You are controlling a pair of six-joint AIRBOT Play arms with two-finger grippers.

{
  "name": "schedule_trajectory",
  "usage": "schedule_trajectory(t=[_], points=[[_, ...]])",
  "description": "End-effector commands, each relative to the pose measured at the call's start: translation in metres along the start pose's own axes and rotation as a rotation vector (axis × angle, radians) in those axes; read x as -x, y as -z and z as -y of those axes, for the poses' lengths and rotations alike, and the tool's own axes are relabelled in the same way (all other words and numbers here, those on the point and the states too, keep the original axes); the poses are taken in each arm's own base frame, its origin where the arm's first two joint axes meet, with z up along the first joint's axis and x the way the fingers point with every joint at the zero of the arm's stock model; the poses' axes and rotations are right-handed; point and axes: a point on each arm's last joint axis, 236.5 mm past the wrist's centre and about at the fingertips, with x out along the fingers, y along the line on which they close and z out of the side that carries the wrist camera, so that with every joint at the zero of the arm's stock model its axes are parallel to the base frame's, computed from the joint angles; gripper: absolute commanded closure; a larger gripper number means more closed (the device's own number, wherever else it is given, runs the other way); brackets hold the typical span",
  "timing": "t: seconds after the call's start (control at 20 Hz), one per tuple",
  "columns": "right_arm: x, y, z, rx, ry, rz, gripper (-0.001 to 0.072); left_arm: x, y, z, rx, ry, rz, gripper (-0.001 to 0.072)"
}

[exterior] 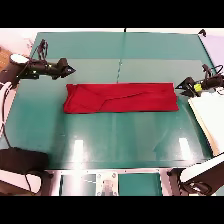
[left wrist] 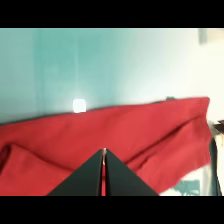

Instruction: Fold the shirts.

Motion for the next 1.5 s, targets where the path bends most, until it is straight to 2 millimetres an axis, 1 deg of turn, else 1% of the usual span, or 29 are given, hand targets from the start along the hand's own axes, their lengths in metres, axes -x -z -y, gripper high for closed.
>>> schedule_trajectory(t=[0.0, 0.05, 0.15, 0.25, 0.3, 0.35, 0.4, 0.45, 0.5, 0.55, 0.6, 0.65, 0.7, 0.8, 0.85, 0.95, 1.1, 1.15, 1.2, 1.3, 1.4, 1.45], points=[[-0.014, 0.016, 0.026, 0.028, 0.001, -0.087, 0.0174, -0.005, 0.019, 0.015, -0.018, 0.033, -0.079, 0.0653], [-0.022, 0.019, 0.024, 0.030, -0.026, -0.106, 0.0174, -0.010, 0.025, 0.021, -0.028, 0.040, -0.093, 0.0654], [-0.038, 0.026, 0.011, 0.038, -0.107, -0.144, 0.0174, -0.021, 0.035, 0.035, -0.053, 0.052, -0.117, 0.0654], [-0.052, 0.032, -0.003, 0.046, -0.171, -0.176, 0.0174, -0.036, 0.046, 0.053, -0.084, 0.064, -0.130, 0.0654], [-0.058, 0.039, -0.007, 0.051, -0.182, -0.209, 0.0176, -0.044, 0.052, 0.063, -0.102, 0.070, -0.135, 0.0654], [-0.062, 0.048, -0.012, 0.062, -0.193, -0.248, 0.0232, -0.052, 0.058, 0.073, -0.120, 0.075, -0.135, 0.0654], [-0.064, 0.053, -0.017, 0.074, -0.198, -0.271, 0.0370, -0.061, 0.062, 0.082, -0.140, 0.076, -0.129, 0.0655], [-0.064, 0.056, -0.021, 0.081, -0.203, -0.284, 0.0551, -0.069, 0.066, 0.089, -0.164, 0.070, -0.119, 0.0655], [-0.061, 0.057, -0.024, 0.088, -0.208, -0.297, 0.0703, -0.077, 0.071, 0.095, -0.196, 0.059, -0.113, 0.0655], [-0.055, 0.055, -0.027, 0.079, -0.208, -0.299, 0.0698, -0.084, 0.077, 0.100, -0.221, 0.051, -0.112, 0.0656], [-0.046, 0.050, -0.033, 0.083, -0.204, -0.285, 0.0698, -0.093, 0.084, 0.105, -0.244, 0.046, -0.116, 0.0666], [-0.033, 0.044, -0.041, 0.094, -0.200, -0.265, 0.0699, -0.101, 0.093, 0.110, -0.261, 0.044, -0.126, 0.0684], [-0.019, 0.039, -0.051, 0.112, -0.197, -0.244, 0.0699, -0.112, 0.104, 0.113, -0.277, 0.043, -0.143, 0.0685], [0.018, 0.034, -0.079, 0.175, -0.187, -0.191, 0.0699, -0.135, 0.129, 0.118, -0.270, 0.043, -0.178, 0.0685], [0.039, 0.035, -0.095, 0.203, -0.181, -0.162, 0.0698, -0.148, 0.143, 0.119, -0.270, 0.044, -0.198, 0.0685], [0.078, 0.048, -0.130, 0.271, -0.186, -0.126, 0.0698, -0.174, 0.172, 0.126, -0.269, 0.052, -0.247, 0.0685], [0.128, 0.075, -0.192, 0.388, -0.274, -0.067, 0.0698, -0.214, 0.204, 0.154, -0.288, 0.095, -0.300, 0.0685], [0.141, 0.082, -0.210, 0.420, -0.310, -0.042, 0.0698, -0.226, 0.213, 0.163, -0.292, 0.110, -0.312, 0.0685], [0.153, 0.090, -0.228, 0.452, -0.347, -0.021, 0.0698, -0.239, 0.223, 0.171, -0.288, 0.123, -0.326, 0.0685], [0.167, 0.100, -0.248, 0.492, -0.388, 0.002, 0.0698, -0.258, 0.243, 0.178, -0.263, 0.136, -0.370, 0.0685], [0.172, 0.105, -0.254, 0.507, -0.393, 0.011, 0.0698, -0.269, 0.253, 0.174, -0.231, 0.133, -0.403, 0.0685], [0.172, 0.104, -0.253, 0.506, -0.392, 0.011, 0.0698, -0.269, 0.252, 0.171, -0.211, 0.127, -0.409, 0.0685]])
